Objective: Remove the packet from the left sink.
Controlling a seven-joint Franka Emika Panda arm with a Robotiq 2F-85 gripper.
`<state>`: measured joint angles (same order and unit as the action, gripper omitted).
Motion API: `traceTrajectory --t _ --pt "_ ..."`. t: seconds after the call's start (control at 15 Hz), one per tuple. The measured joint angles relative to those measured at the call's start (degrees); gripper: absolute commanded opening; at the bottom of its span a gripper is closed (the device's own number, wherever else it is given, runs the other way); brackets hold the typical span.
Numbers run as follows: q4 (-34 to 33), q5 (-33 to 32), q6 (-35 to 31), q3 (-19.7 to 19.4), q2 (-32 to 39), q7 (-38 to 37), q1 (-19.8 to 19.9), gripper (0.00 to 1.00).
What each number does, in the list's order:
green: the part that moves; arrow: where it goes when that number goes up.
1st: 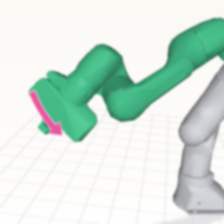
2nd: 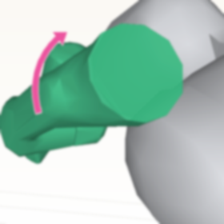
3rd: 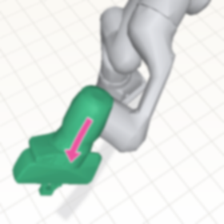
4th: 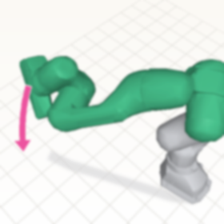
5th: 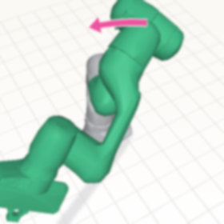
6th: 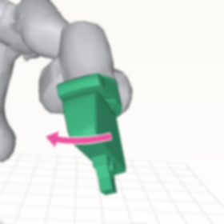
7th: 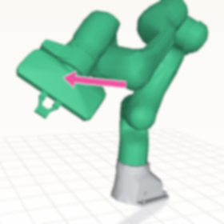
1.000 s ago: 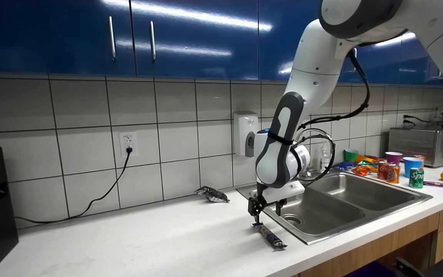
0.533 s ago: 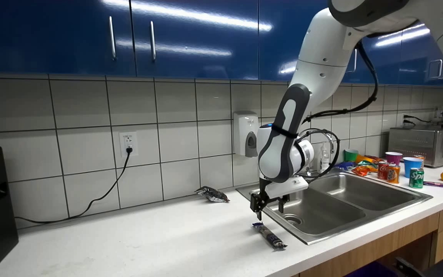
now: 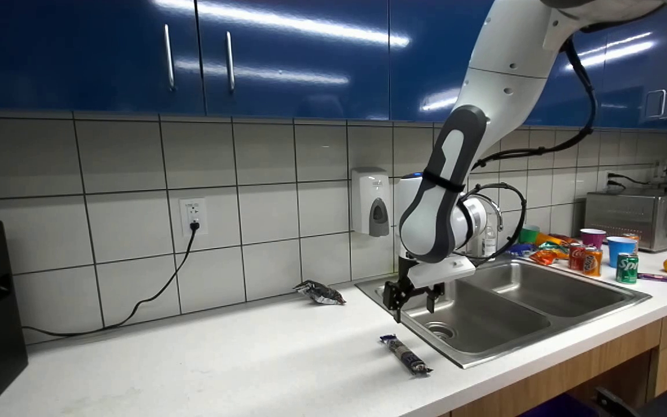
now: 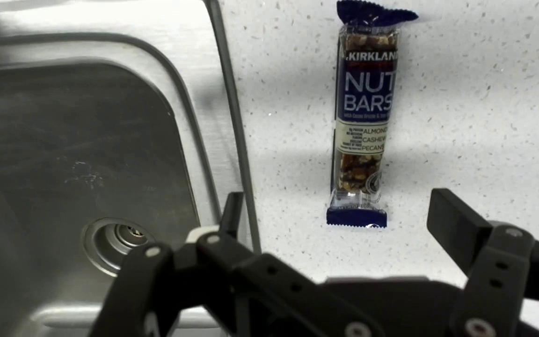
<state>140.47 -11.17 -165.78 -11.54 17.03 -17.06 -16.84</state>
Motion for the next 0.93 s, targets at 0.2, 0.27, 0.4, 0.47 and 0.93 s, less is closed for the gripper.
traceTrajectory --t 0.2,0.27,0.4,0.47,0.93 --pt "1.1 -0.6 0.0 -0.6 -1.4 -0.7 0.0 1.0" --pt "1.2 -0.6 0.0 -0.7 -1.6 -0.7 0.0 1.0" --pt "1.4 -0.6 0.0 -0.7 -1.7 -0.7 0.0 1.0" --pt "1.4 -0.6 0.0 -0.7 -1.7 -0.7 0.0 1.0" --pt "1.4 -0.6 0.0 -0.7 -1.7 -0.8 0.0 1.0"
